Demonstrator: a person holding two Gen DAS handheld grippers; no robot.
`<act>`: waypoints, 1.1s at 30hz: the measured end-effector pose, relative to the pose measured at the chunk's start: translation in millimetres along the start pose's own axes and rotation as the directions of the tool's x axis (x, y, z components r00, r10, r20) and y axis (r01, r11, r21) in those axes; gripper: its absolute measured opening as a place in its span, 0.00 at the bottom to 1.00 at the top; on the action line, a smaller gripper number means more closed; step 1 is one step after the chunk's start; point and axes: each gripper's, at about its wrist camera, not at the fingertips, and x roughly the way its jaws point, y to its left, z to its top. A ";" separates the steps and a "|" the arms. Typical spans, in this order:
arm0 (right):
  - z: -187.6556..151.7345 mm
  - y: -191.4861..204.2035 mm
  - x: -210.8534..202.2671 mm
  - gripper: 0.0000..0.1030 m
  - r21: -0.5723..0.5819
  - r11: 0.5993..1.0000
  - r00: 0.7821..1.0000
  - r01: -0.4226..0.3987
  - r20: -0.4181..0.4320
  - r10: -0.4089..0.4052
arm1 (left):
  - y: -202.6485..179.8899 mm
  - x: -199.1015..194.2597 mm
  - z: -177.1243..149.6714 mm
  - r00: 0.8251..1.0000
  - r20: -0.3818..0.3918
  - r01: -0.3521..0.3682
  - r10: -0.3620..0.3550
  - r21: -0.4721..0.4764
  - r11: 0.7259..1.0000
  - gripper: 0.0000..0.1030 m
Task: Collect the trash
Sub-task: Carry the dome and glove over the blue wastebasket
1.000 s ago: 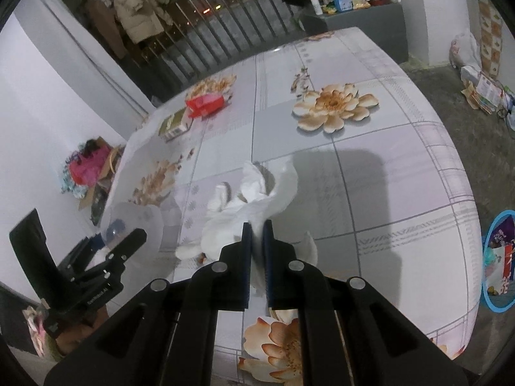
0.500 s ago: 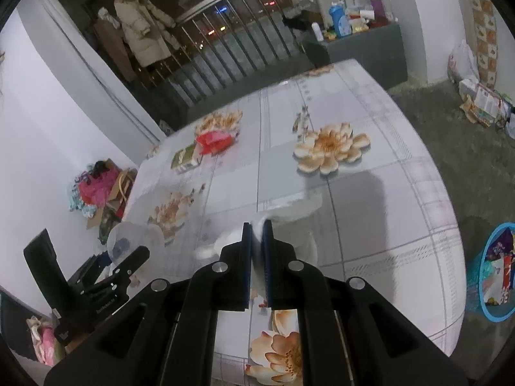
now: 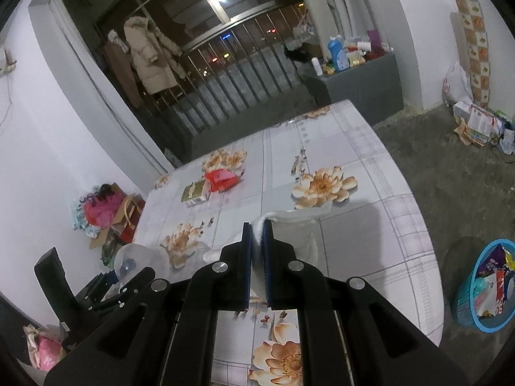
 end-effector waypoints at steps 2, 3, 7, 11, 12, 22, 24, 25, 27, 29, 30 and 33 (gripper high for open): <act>1.9 -1.7 -6.6 0.07 0.001 1.000 1.000 0.003 0.015 -0.003 | -3.8 -4.3 1.9 1.000 0.010 0.005 -0.005 0.006 1.000 0.64; 2.7 -2.5 -10.1 0.07 0.002 1.000 1.000 0.004 0.023 -0.004 | -6.0 -6.1 2.9 1.000 0.013 0.009 -0.010 0.010 1.000 0.64; 6.0 -7.9 -20.5 0.07 0.006 1.000 0.999 0.016 0.047 -0.016 | -17.7 -11.3 8.8 0.999 0.025 0.035 -0.035 0.032 0.999 0.64; 10.3 -15.0 -33.6 0.07 0.014 0.999 0.997 0.031 0.074 -0.032 | -28.6 -13.6 14.9 0.997 0.029 0.068 -0.069 0.041 0.997 0.64; 11.4 -16.5 -36.8 0.07 0.015 0.999 0.996 0.035 0.081 -0.036 | -31.2 -13.8 16.6 0.997 0.029 0.075 -0.076 0.044 0.996 0.64; 19.4 -32.4 -58.6 0.07 0.025 0.998 0.989 0.063 0.129 -0.066 | -57.0 -14.0 38.1 0.991 0.047 0.123 -0.128 0.091 0.988 0.64; 20.8 -34.7 -62.0 0.07 0.028 0.997 0.988 0.068 0.139 -0.071 | -62.4 -13.8 42.7 0.989 0.053 0.131 -0.136 0.103 0.986 0.64; 21.6 -36.2 -63.1 0.07 0.029 0.997 0.987 0.070 0.142 -0.073 | -65.2 -13.0 45.2 0.988 0.055 0.136 -0.142 0.108 0.985 0.64; 22.2 -38.9 -66.2 0.07 0.032 0.997 0.985 0.074 0.152 -0.078 | -70.0 -11.5 49.3 0.986 0.057 0.147 -0.154 0.115 0.982 0.64; 22.8 -41.7 -67.9 0.07 0.038 0.996 0.984 0.078 0.157 -0.083 | -74.7 -9.6 52.5 0.985 0.056 0.156 -0.164 0.123 0.980 0.64; 23.1 -43.5 -68.1 0.07 0.041 0.996 0.984 0.080 0.159 -0.086 | -77.0 -8.5 53.5 0.984 0.057 0.160 -0.168 0.128 0.979 0.64; 22.8 -47.5 -68.3 0.07 0.048 0.995 0.983 0.084 0.160 -0.091 | -82.8 -4.2 52.7 0.984 0.049 0.165 -0.174 0.138 0.976 0.64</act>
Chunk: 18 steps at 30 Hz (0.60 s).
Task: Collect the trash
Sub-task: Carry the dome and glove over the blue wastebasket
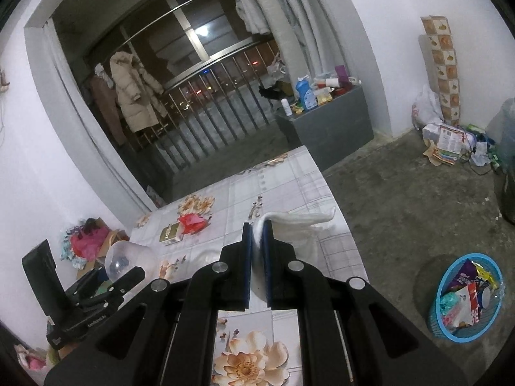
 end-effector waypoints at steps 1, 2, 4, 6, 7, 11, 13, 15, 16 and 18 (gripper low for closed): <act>0.0 -0.3 0.9 0.07 0.002 1.000 1.000 0.001 -0.002 -0.001 | -1.1 2.3 -0.7 1.000 -0.007 0.005 -0.005 -0.001 1.000 0.64; -0.6 -1.8 1.8 0.07 0.005 1.000 1.000 0.001 -0.005 -0.001 | -1.9 5.0 -1.9 1.000 -0.016 0.009 -0.009 -0.003 1.000 0.64; -1.2 -3.6 4.4 0.07 0.012 1.000 1.000 0.000 -0.012 0.000 | -2.1 9.3 -2.7 0.999 -0.028 0.016 -0.016 -0.005 1.000 0.64; -1.5 -7.4 7.1 0.07 0.021 1.000 1.000 -0.002 -0.018 0.003 | -3.2 13.4 -2.7 0.999 -0.037 0.021 -0.022 -0.007 1.000 0.64; -1.6 -8.6 8.3 0.07 0.024 1.000 1.000 -0.003 -0.020 0.004 | -4.8 14.3 -2.2 0.999 -0.039 0.022 -0.023 -0.007 1.000 0.64; -3.7 -15.5 12.2 0.07 0.040 0.999 1.000 -0.006 -0.026 0.007 | -9.0 21.0 -0.8 0.998 -0.049 0.032 -0.032 0.000 0.999 0.64; -4.7 -19.5 14.6 0.07 0.049 0.999 1.000 -0.005 -0.031 0.007 | -13.1 25.7 -0.6 0.998 -0.056 0.040 -0.040 0.006 0.999 0.64; -6.0 -25.1 16.4 0.07 0.062 0.998 0.999 -0.001 -0.034 0.003 | -17.9 30.7 0.2 0.997 -0.065 0.049 -0.048 0.014 0.999 0.64; -6.4 -28.1 16.9 0.07 0.069 0.998 0.999 0.001 -0.035 0.001 | -20.7 33.2 0.6 0.996 -0.069 0.054 -0.053 0.019 0.998 0.64; -6.8 -36.0 16.2 0.07 0.085 0.996 1.000 0.011 -0.030 -0.008 | -26.1 38.0 1.2 0.995 -0.077 0.063 -0.061 0.027 0.998 0.64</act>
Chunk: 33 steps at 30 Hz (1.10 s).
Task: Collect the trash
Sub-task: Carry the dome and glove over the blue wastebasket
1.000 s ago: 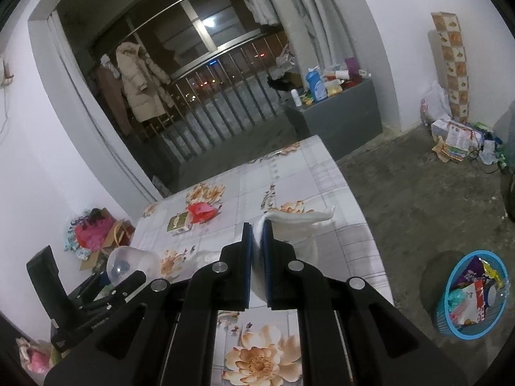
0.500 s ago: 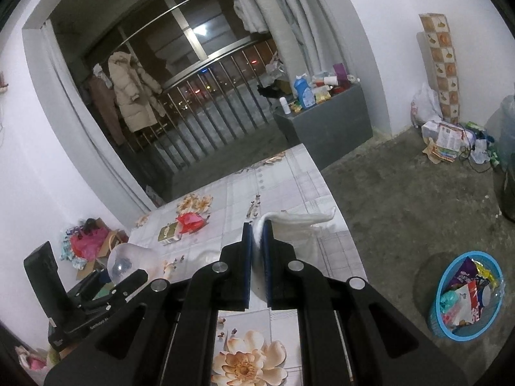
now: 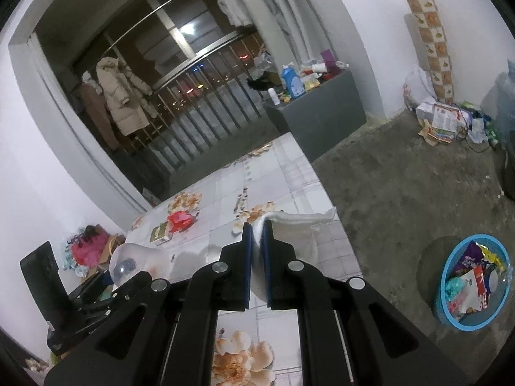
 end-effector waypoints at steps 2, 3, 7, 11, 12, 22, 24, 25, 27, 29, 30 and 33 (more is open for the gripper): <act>1.9 -7.3 -3.2 0.07 0.016 1.000 1.000 0.015 0.014 -0.015 | -6.1 7.1 1.4 1.000 -0.013 0.018 -0.018 0.012 1.000 0.64; 3.1 -11.0 -6.6 0.07 0.027 0.999 0.999 0.025 0.026 -0.026 | -8.3 9.8 2.5 0.999 -0.018 0.027 -0.026 0.015 1.000 0.64; 9.1 -30.0 -31.5 0.07 0.071 0.994 0.991 0.084 0.096 -0.090 | -24.7 22.1 12.9 0.993 -0.034 0.110 -0.109 0.023 0.994 0.64; 12.6 -63.6 -69.2 0.07 0.157 0.970 0.961 0.185 0.178 -0.212 | -50.1 36.3 29.8 0.977 -0.042 0.210 -0.209 0.049 0.976 0.64; 12.9 -71.8 -75.4 0.07 0.178 0.963 0.953 0.203 0.189 -0.236 | -59.0 42.1 34.5 0.970 -0.050 0.240 -0.238 0.057 0.969 0.64; -17.0 -179.1 -123.6 0.07 0.462 0.801 0.846 0.381 0.176 -0.504 | -169.8 134.7 51.8 0.845 -0.277 0.485 -0.457 0.037 0.874 0.64; -22.6 -198.8 -120.2 0.07 0.497 0.766 0.834 0.408 0.138 -0.534 | -195.7 157.8 45.9 0.815 -0.334 0.508 -0.473 0.021 0.861 0.64; -25.2 -207.7 -118.5 0.07 0.510 0.751 0.830 0.419 0.120 -0.544 | -207.0 164.5 42.6 0.811 -0.349 0.510 -0.468 0.031 0.860 0.64; -31.0 -228.3 -111.2 0.07 0.542 0.717 0.822 0.438 0.082 -0.564 | -236.1 183.1 33.1 0.799 -0.395 0.518 -0.453 0.070 0.853 0.64; -35.0 -248.0 -102.6 0.07 0.562 0.686 0.811 0.461 0.047 -0.583 | -259.2 201.3 23.7 0.778 -0.443 0.527 -0.445 0.075 0.847 0.64; -37.0 -258.9 -96.6 0.07 0.571 0.671 0.805 0.473 0.029 -0.592 | -266.6 208.9 21.9 0.770 -0.458 0.529 -0.444 0.069 0.846 0.64; -44.0 -286.0 -81.8 0.07 0.595 0.632 0.794 0.497 -0.016 -0.608 | -295.2 237.9 16.5 0.732 -0.508 0.546 -0.455 0.037 0.837 0.64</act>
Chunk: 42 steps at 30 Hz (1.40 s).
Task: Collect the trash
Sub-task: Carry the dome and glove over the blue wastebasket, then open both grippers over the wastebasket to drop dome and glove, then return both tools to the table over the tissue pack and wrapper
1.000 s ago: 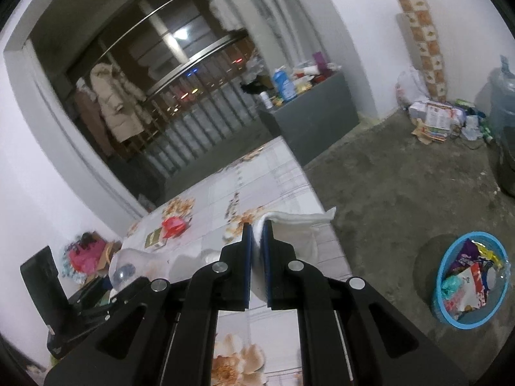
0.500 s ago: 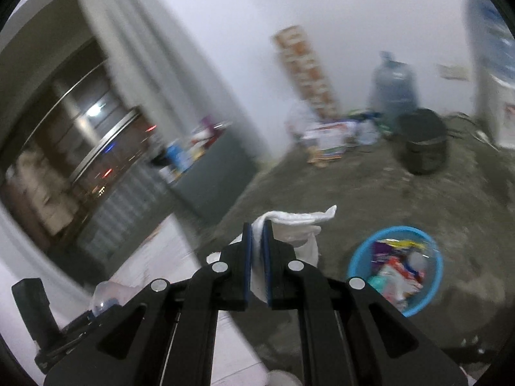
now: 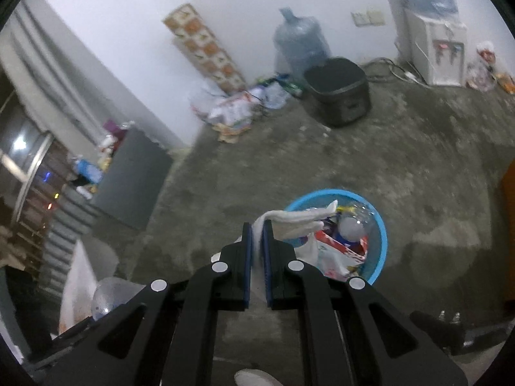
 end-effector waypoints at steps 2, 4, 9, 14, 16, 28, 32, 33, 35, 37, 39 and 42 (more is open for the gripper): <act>0.8 -8.8 16.3 0.07 0.014 0.999 1.000 0.029 -0.009 -0.029 | -9.0 23.3 9.9 0.999 -0.032 0.014 -0.014 0.008 1.000 0.64; 2.6 -19.3 31.6 0.07 0.036 0.998 0.999 0.046 -0.005 -0.046 | -16.3 47.5 18.9 0.998 -0.066 0.010 -0.010 0.007 1.000 0.65; 3.4 -46.2 62.3 0.09 0.085 0.994 0.997 0.071 0.001 -0.072 | -32.5 102.5 30.3 0.992 -0.129 0.012 -0.008 0.031 0.999 0.65; -12.3 -84.8 103.0 0.45 0.149 0.984 0.992 0.096 -0.091 -0.084 | -33.6 137.6 24.0 0.976 -0.211 -0.033 0.044 0.052 0.998 0.73; -18.7 -93.1 106.3 0.46 0.159 0.982 0.992 0.098 -0.099 -0.083 | -30.2 134.4 20.5 0.977 -0.214 -0.014 0.021 0.032 0.999 0.75; -20.5 -81.7 87.8 0.55 0.118 0.992 0.997 0.054 -0.061 -0.047 | -19.6 64.9 26.3 0.998 -0.064 0.010 -0.011 -0.006 1.000 0.75; -25.5 -56.2 83.3 0.59 0.058 0.998 0.998 -0.002 -0.062 0.006 | -14.2 23.9 25.8 1.000 -0.021 0.020 -0.021 -0.019 1.000 0.75; -26.2 -51.3 82.4 0.60 0.045 0.999 0.998 -0.014 -0.066 0.017 | -11.6 10.4 24.6 1.000 -0.002 0.020 -0.020 -0.013 1.000 0.75; -30.5 -34.9 81.9 0.62 0.001 0.999 0.996 -0.041 -0.080 0.041 | -4.0 -16.3 21.6 0.999 0.041 0.009 -0.009 -0.005 1.000 0.75; -34.8 -23.0 81.5 0.63 -0.035 0.998 0.994 -0.058 -0.096 0.054 | 9.3 -45.8 14.6 0.996 0.091 -0.011 0.011 -0.008 1.000 0.75; -39.2 -7.3 79.9 0.63 -0.075 0.994 0.991 -0.079 -0.115 0.070 | 24.0 -72.0 6.5 0.990 0.132 -0.040 0.042 -0.024 0.999 0.78; -41.3 15.5 73.0 0.63 -0.110 0.986 0.984 -0.127 -0.141 0.111 | 50.1 -109.7 -9.0 0.974 0.189 -0.114 0.122 -0.053 0.992 0.79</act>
